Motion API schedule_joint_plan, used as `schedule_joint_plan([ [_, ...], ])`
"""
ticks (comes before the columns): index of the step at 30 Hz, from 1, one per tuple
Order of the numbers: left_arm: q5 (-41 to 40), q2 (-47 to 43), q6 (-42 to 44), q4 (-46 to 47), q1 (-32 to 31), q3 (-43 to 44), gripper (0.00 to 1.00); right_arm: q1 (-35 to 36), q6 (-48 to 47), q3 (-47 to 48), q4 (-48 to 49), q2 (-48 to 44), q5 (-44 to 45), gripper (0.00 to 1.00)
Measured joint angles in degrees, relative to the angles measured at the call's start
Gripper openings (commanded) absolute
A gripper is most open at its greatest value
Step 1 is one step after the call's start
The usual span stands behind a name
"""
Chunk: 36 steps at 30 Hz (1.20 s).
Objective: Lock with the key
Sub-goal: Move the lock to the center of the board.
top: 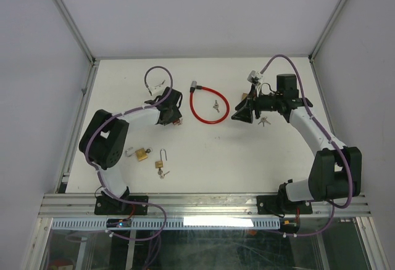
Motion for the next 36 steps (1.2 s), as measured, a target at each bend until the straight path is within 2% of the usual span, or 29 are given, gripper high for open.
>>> schedule_joint_plan([
  [10, 4.87, -6.43, -1.22, 1.49, -4.48, -7.72, 0.34, 3.21, -4.66, -5.22, 3.72, 0.00, -1.40, 0.62],
  [14, 4.96, -6.75, -2.80, 2.78, -6.56, -8.68, 0.41, 3.98, -6.08, -5.25, 4.00, 0.00, -1.40, 0.62],
  [19, 5.57, -6.97, -3.87, 3.26, -8.94, -8.98, 0.55, 3.96, -6.88, -5.25, 4.04, 0.00, -1.40, 0.62],
  [26, 6.49, -8.96, -2.93, 3.65, -9.68, -9.90, 0.69, 3.96, -7.34, -5.25, 4.02, 0.00, -1.40, 0.62],
  [32, 6.10, -14.45, 3.06, 4.22, -9.68, -11.15, 0.78, 3.96, -8.09, -5.25, 4.00, 0.00, -1.40, 0.62],
  [36, 6.14, -20.50, 10.78, 7.67, -9.66, -14.45, 0.85, 3.96, -8.66, -5.25, 3.98, 0.02, -1.38, 0.62],
])
